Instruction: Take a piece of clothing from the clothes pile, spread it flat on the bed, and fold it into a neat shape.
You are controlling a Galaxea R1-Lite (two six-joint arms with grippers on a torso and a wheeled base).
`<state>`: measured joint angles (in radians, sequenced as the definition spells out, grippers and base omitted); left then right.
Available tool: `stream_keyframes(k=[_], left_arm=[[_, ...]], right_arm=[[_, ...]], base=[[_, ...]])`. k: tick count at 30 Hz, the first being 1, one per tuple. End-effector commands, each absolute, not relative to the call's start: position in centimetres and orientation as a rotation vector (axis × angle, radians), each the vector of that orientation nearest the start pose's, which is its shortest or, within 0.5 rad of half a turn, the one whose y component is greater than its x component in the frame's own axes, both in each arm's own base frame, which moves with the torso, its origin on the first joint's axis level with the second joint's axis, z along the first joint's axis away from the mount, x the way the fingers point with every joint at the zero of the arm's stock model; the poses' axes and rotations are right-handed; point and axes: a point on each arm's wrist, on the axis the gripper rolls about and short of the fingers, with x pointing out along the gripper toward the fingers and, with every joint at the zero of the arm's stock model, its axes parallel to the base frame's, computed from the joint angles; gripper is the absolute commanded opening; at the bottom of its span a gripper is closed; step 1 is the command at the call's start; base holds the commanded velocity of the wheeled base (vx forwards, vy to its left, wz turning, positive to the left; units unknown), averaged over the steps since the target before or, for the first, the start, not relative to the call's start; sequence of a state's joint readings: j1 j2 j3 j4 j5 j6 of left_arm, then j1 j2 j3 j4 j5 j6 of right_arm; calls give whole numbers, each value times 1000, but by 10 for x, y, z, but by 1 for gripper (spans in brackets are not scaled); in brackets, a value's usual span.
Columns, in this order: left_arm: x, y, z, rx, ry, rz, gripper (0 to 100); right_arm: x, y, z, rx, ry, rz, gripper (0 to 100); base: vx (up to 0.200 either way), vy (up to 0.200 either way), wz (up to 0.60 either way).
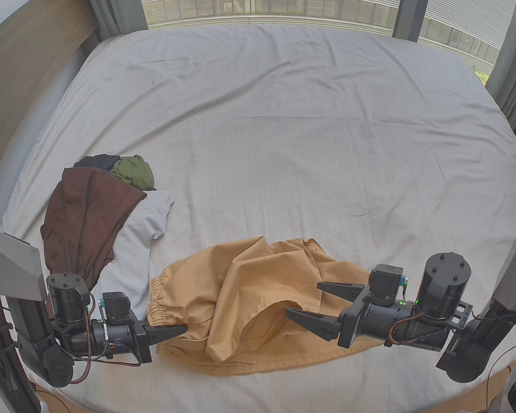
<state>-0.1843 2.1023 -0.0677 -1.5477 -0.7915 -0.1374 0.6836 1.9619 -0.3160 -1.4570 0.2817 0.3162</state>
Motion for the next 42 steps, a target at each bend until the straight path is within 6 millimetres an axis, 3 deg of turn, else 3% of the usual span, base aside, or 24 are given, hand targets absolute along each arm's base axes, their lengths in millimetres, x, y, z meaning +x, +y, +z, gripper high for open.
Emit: stream_keyframes(k=[1,23,32,42], left_arm=[[217,-57,34,-325,539,-912,0],[233,-58,99,-537,356,-895,0],[241,-60,100,-545,340,-866,0],[242,-64,100,-559,346,-861,0]], right_arm=[[210,179,78,250,346,923,100],[208,184,78,249,345,940,100],[199,211,64,279,371,1029,100],[207,237,34,262,432,1046,100]], base=[[0,0,0],[0,0,0],[0,0,0],[0,0,0]])
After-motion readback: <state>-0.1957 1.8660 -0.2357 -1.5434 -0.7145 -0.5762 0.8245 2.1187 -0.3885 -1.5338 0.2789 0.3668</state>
